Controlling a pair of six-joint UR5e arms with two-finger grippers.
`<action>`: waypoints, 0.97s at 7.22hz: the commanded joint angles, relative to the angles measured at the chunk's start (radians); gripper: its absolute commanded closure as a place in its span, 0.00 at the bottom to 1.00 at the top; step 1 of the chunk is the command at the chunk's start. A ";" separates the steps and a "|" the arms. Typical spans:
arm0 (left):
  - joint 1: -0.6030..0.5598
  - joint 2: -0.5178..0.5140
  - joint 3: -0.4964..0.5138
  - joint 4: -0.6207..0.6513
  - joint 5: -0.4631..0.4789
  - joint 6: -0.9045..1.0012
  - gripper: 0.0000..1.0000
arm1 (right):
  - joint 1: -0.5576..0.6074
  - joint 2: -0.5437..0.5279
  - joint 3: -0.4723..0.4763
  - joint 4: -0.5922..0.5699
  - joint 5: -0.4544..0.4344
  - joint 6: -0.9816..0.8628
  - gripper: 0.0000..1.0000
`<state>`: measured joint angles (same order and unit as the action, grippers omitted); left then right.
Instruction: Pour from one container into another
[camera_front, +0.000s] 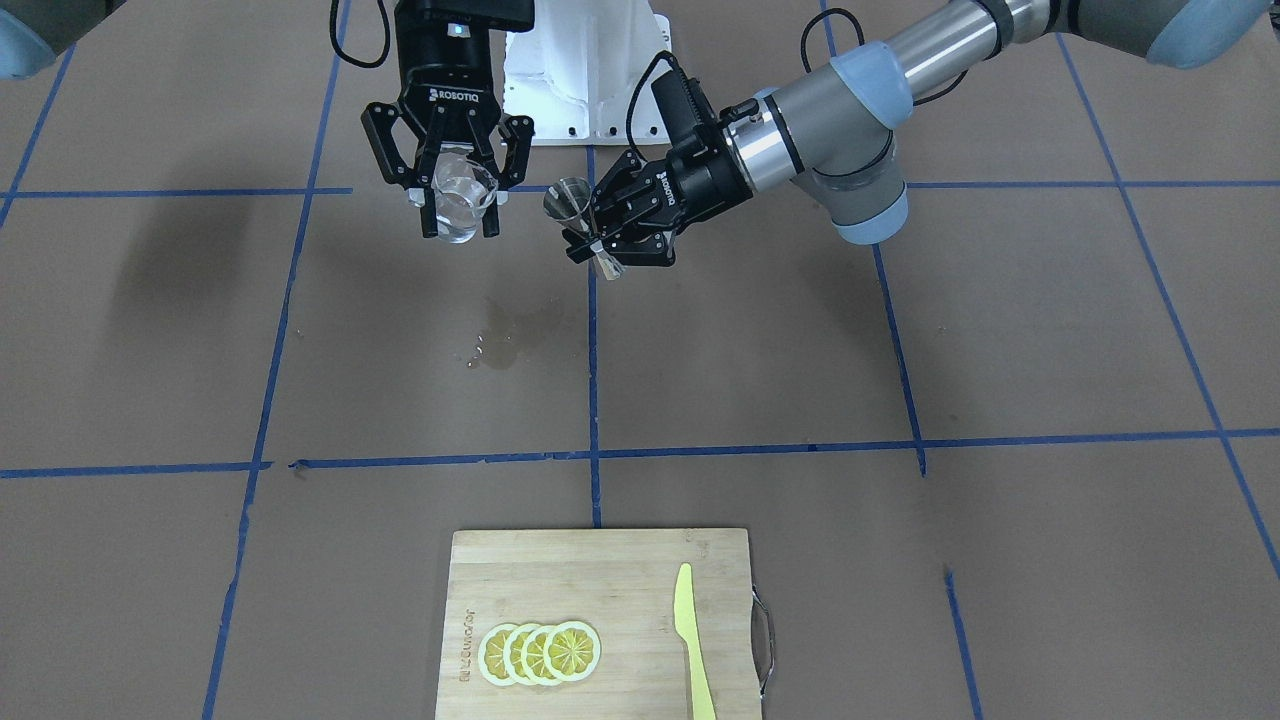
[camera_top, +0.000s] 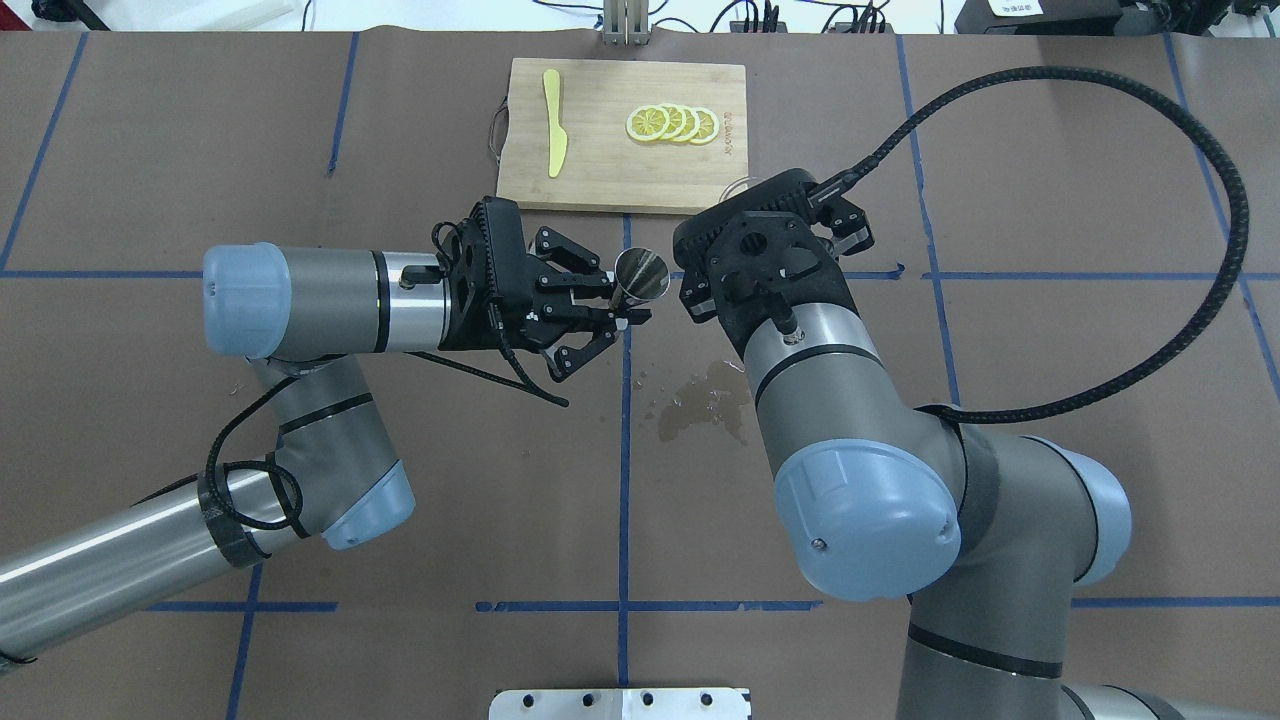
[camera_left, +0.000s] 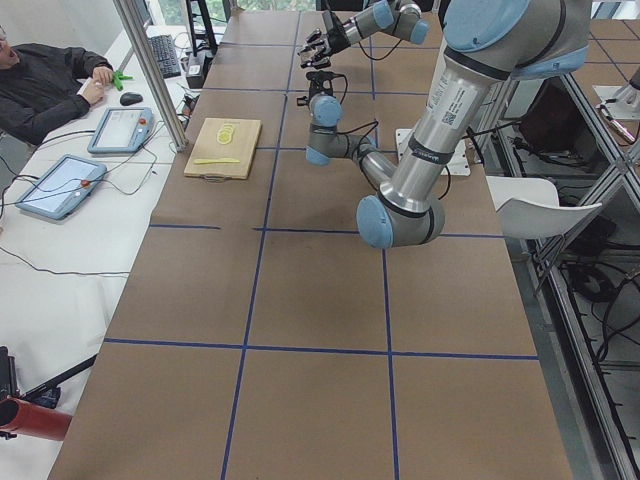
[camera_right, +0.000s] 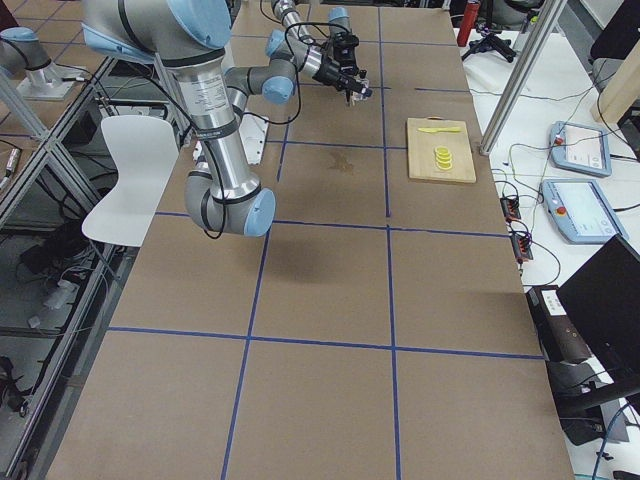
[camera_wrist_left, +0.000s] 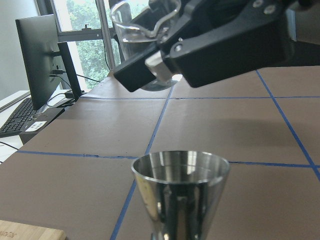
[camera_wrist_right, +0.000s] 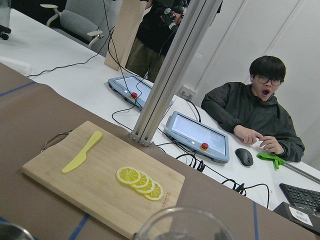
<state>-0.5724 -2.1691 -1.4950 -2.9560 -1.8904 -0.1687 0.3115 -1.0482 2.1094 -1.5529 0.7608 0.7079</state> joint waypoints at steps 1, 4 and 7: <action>0.000 0.000 -0.001 0.000 0.001 0.000 1.00 | -0.011 0.031 -0.003 -0.058 0.005 -0.037 1.00; 0.000 0.000 -0.001 0.000 0.001 0.000 1.00 | -0.018 0.045 -0.002 -0.062 0.003 -0.068 1.00; 0.000 0.000 0.001 0.000 0.001 0.000 1.00 | -0.022 0.069 -0.002 -0.062 -0.003 -0.148 1.00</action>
<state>-0.5722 -2.1691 -1.4943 -2.9560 -1.8905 -0.1687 0.2919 -0.9881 2.1086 -1.6153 0.7598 0.5888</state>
